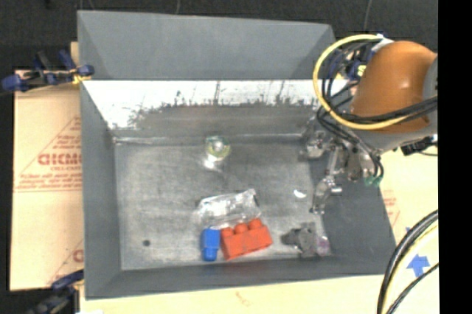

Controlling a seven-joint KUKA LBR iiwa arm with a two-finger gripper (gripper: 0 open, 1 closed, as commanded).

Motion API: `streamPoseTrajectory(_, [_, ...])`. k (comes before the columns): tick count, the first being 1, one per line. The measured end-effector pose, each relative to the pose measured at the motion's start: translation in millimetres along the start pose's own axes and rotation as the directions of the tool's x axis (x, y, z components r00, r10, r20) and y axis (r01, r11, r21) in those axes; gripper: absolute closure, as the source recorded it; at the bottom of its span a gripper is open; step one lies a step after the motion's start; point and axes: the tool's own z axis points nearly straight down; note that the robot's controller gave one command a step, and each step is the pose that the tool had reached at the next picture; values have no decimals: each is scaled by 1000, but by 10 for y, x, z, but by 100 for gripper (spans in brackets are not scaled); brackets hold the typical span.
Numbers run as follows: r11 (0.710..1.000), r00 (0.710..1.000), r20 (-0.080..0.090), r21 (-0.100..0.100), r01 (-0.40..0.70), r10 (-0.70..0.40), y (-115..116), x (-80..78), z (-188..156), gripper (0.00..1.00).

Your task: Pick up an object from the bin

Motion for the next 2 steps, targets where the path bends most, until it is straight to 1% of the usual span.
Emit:
streamPoseTrajectory(1, [951, 951, 1, -3, 310, -310, 524, 706, 796, 0])
streamPoseTrajectory(2, [970, 970, 25, 6, 243, -243, 1163, 635, 1009, 0])
